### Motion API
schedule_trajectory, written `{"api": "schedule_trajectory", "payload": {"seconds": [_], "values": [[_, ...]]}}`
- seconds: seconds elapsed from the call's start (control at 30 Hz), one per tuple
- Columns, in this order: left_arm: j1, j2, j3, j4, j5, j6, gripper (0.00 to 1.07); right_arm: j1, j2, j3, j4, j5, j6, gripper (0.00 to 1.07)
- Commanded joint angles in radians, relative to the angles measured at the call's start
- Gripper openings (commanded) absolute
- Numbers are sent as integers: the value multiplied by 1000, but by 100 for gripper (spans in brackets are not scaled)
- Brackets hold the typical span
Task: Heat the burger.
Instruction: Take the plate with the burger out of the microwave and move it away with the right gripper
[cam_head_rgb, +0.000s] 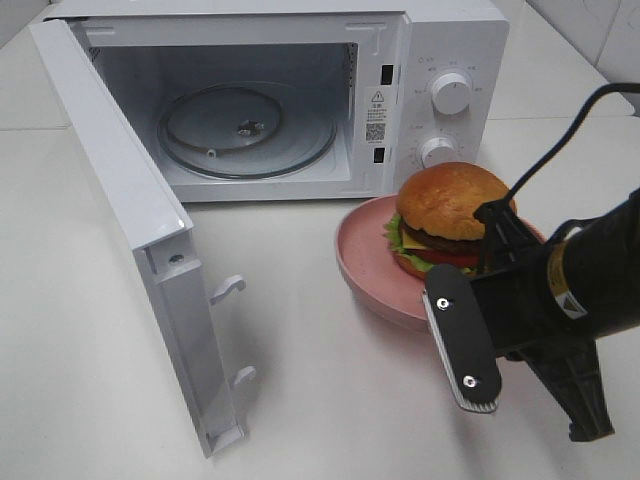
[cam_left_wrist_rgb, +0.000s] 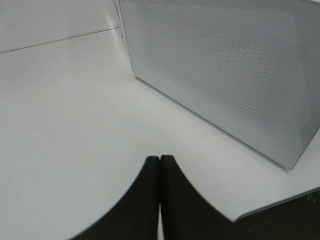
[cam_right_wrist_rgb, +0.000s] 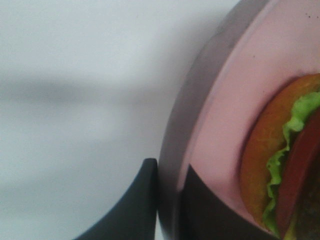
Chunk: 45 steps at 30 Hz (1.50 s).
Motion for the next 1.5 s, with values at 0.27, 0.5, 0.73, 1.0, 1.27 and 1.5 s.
{"api": "schedule_trajectory", "payload": {"seconds": [0.27,0.5,0.73,1.0,1.27,1.5], "values": [[2,-21,3,-1,-14,-9,0,-7,-45,59,-151,142,393,0],[2,-21,3,-1,-14,-9,0,-30,-45,59,-238,130,520,0],[2,-21,3,-1,-14,-9,0,-266,-42,57,-266,53,524,0],[2,-21,3,-1,-14,-9,0,-402,66,23,-309,-40,524,0],[2,-21,3,-1,-14,-9,0,-402,230,-54,-306,-48,529,0],[2,-21,3,-1,-14,-9,0,-402,246,-63,-298,-97,600,5]]}}
